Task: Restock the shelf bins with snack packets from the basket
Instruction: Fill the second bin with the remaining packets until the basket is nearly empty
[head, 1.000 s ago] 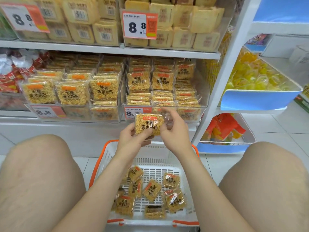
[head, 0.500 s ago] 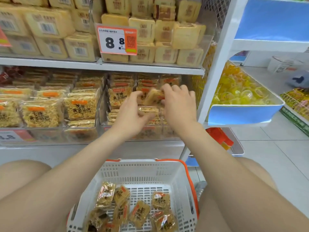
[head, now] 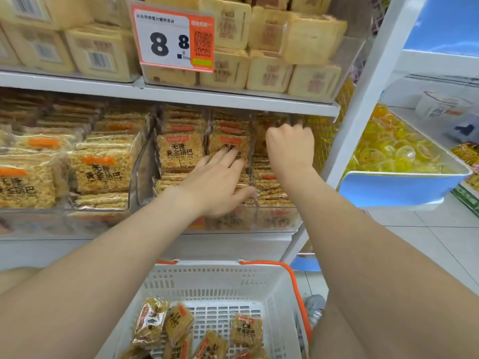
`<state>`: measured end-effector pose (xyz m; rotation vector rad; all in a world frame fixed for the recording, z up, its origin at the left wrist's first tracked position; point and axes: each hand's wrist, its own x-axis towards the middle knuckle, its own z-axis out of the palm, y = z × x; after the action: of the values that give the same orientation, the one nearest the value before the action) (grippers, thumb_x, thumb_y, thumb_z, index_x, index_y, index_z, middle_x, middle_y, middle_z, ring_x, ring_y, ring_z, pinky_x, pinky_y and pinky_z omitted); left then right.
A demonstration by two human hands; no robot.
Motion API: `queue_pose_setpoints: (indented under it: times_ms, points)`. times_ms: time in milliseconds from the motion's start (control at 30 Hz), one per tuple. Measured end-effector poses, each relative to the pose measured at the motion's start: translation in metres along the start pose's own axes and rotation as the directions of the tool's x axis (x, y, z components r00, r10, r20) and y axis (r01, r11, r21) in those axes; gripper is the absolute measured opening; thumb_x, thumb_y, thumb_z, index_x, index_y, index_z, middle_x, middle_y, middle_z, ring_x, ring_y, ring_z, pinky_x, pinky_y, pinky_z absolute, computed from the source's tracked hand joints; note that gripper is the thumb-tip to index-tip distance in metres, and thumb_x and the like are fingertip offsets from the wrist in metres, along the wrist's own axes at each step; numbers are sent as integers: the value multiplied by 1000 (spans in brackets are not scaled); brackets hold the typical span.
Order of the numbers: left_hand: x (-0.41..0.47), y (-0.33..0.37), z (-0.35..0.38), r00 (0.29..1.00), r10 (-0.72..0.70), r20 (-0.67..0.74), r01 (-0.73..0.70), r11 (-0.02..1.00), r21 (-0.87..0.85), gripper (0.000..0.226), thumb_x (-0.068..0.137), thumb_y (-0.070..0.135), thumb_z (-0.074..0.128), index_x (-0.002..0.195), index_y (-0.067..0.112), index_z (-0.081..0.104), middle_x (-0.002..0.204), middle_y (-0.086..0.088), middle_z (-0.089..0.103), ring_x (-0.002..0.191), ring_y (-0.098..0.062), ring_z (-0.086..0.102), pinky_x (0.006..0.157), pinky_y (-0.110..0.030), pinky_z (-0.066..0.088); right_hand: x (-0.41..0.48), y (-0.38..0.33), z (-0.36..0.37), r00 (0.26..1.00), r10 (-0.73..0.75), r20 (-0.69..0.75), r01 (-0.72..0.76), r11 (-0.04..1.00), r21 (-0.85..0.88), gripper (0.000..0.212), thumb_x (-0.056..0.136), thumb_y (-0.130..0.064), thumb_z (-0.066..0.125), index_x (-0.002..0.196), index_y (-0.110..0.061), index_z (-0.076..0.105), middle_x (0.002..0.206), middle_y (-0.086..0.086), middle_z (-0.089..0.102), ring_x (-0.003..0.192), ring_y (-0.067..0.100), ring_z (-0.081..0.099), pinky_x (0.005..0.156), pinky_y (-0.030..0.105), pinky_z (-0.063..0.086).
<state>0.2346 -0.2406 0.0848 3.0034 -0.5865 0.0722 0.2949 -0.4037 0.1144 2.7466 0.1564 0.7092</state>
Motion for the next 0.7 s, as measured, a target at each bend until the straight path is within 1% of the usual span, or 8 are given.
queue_pose_setpoints:
  times_ms: [67, 133, 267, 400, 533, 633, 667, 700]
  points:
    - [2, 0, 1, 1000, 7, -3, -7, 1000, 23, 80, 104, 68, 27, 164, 15, 23, 175, -10, 6, 161, -29, 3, 129, -52, 11, 3, -4, 9, 998, 50, -26, -50, 999, 8, 9, 78, -2, 69, 77, -7, 77, 90, 21, 70, 89, 42, 65, 70, 43, 51]
    - [3, 1, 5, 1000, 3, -5, -3, 999, 39, 79, 104, 68, 26, 163, 16, 25, 175, -10, 6, 161, -30, 3, 128, -53, 12, 8, -5, 18, 993, 74, -90, -70, 996, 49, 7, 71, 1, 71, 74, -3, 76, 97, 26, 68, 92, 46, 65, 68, 45, 53]
    - [5, 3, 8, 1000, -6, 24, 5, 999, 47, 74, 105, 66, 23, 157, 16, 38, 175, -12, 1, 162, -30, 2, 129, -57, 10, 17, -5, 27, 990, 71, -124, -60, 994, 88, 23, 76, 3, 65, 94, -2, 78, 117, 29, 63, 109, 52, 60, 84, 52, 55]
    - [4, 4, 9, 999, -10, 50, 8, 999, 41, 71, 106, 65, 21, 151, 17, 47, 175, -12, -4, 162, -27, 3, 129, -58, 7, 24, 3, 34, 982, 32, -188, -18, 997, 78, 35, 80, 0, 65, 113, -5, 75, 119, 26, 64, 110, 50, 60, 94, 53, 51]
    - [3, 4, 10, 999, -7, 49, 6, 1000, 28, 71, 106, 65, 21, 151, 18, 48, 175, -10, -5, 162, -26, 4, 129, -59, 7, 24, 5, 43, 1000, 28, -13, -25, 981, 194, 45, 88, 5, 59, 132, -4, 63, 145, 28, 46, 135, 46, 44, 99, 51, 51]
    - [3, 5, 10, 999, -10, 40, 9, 1000, 30, 70, 106, 65, 21, 151, 18, 48, 176, -10, -4, 162, -25, 4, 129, -58, 7, 21, 3, 42, 999, 30, 30, -37, 966, 255, 65, 88, 6, 63, 149, -2, 43, 153, 27, 39, 138, 43, 45, 100, 47, 53]
    - [2, 5, 10, 999, -10, 39, 9, 999, 30, 70, 106, 65, 21, 151, 18, 48, 176, -10, -4, 162, -25, 4, 129, -58, 7, 19, 2, 42, 999, 26, 34, -34, 966, 257, 67, 87, 5, 64, 150, -3, 42, 154, 28, 38, 138, 43, 45, 101, 48, 51]
    - [2, 5, 10, 999, -10, 40, 9, 1000, 30, 70, 106, 65, 21, 152, 18, 48, 176, -9, -4, 162, -25, 4, 129, -58, 7, 16, 1, 41, 999, 18, 44, -28, 973, 230, 60, 88, 4, 63, 145, -5, 48, 154, 28, 37, 138, 44, 45, 103, 49, 49]
